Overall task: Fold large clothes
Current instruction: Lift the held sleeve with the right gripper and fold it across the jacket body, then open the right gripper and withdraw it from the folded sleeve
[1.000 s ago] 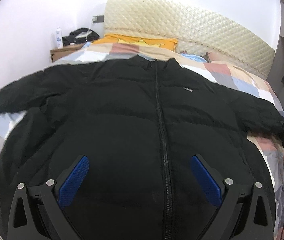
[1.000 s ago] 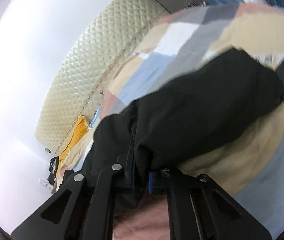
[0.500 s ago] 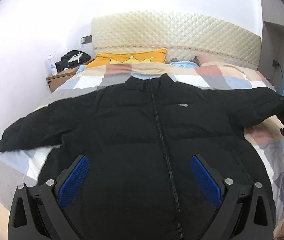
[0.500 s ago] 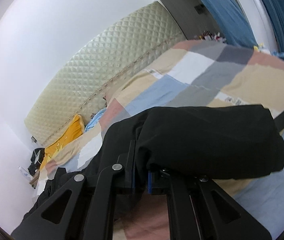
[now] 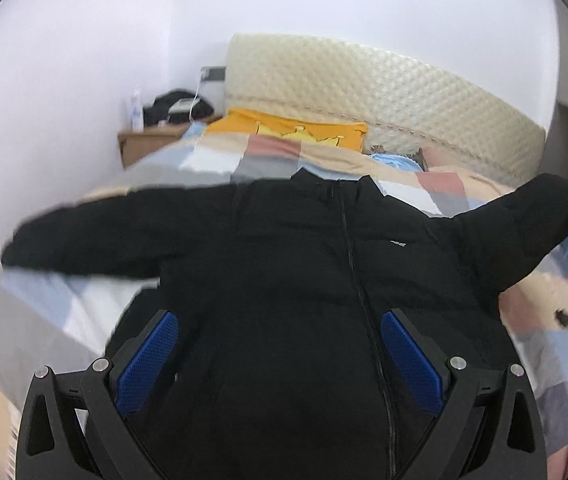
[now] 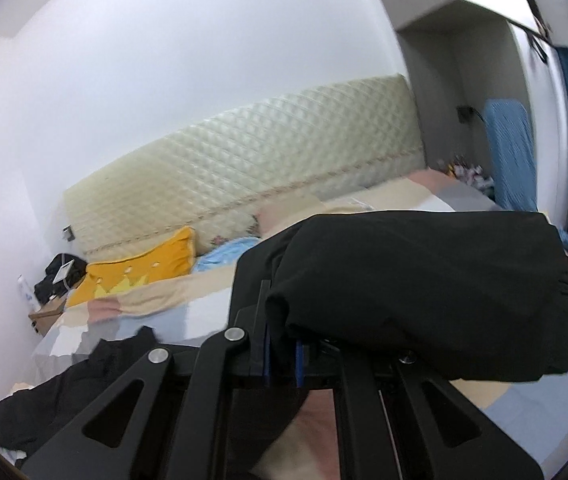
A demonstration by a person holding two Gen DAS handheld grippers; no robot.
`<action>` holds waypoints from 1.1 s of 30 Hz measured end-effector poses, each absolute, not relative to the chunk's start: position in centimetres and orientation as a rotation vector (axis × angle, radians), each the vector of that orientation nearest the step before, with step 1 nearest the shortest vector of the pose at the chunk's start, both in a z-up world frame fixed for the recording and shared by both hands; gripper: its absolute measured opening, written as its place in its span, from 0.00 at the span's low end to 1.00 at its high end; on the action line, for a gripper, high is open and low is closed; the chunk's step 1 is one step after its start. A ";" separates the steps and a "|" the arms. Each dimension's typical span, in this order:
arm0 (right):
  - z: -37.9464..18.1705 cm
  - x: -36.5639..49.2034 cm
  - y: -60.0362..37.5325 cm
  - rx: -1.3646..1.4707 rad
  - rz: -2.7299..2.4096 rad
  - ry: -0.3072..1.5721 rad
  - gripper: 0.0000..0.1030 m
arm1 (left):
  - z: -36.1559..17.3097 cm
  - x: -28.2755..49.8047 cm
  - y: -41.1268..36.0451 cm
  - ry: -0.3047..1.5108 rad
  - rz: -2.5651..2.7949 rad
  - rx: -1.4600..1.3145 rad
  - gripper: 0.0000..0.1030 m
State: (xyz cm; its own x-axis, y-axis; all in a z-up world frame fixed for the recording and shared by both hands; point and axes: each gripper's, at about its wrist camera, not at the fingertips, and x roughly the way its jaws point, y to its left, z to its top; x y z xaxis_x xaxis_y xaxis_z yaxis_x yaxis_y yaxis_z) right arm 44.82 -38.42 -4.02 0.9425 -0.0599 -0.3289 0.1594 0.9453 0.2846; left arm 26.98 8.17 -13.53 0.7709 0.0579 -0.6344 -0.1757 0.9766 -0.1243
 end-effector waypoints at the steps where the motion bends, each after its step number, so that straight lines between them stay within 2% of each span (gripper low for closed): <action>1: -3.1 44.8 -36.8 0.293 -0.105 0.318 0.08 | -13.6 26.5 8.9 0.669 0.140 -0.193 1.00; 9: 1.7 43.6 -23.7 0.197 -0.025 0.318 0.08 | -14.1 25.0 13.6 0.682 0.373 -0.073 1.00; 15: 2.1 43.0 -13.8 0.045 0.034 0.313 0.08 | -14.9 24.8 16.3 0.719 0.335 -0.156 1.00; 24: -5.8 43.3 -1.4 -0.148 0.172 0.395 0.08 | -14.7 23.2 18.9 0.659 0.363 -0.232 1.00; 33: -17.7 42.7 5.3 -0.331 0.294 0.542 0.09 | -15.5 23.6 18.9 0.677 0.344 -0.246 1.00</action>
State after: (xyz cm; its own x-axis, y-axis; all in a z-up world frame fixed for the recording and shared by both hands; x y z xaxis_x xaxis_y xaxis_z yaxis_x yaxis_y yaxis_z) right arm 42.70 5.29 -17.75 0.8172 0.1847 -0.5460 -0.3571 0.9058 -0.2281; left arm 23.56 18.88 -15.51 0.7264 0.2300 -0.6476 -0.3877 0.9152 -0.1098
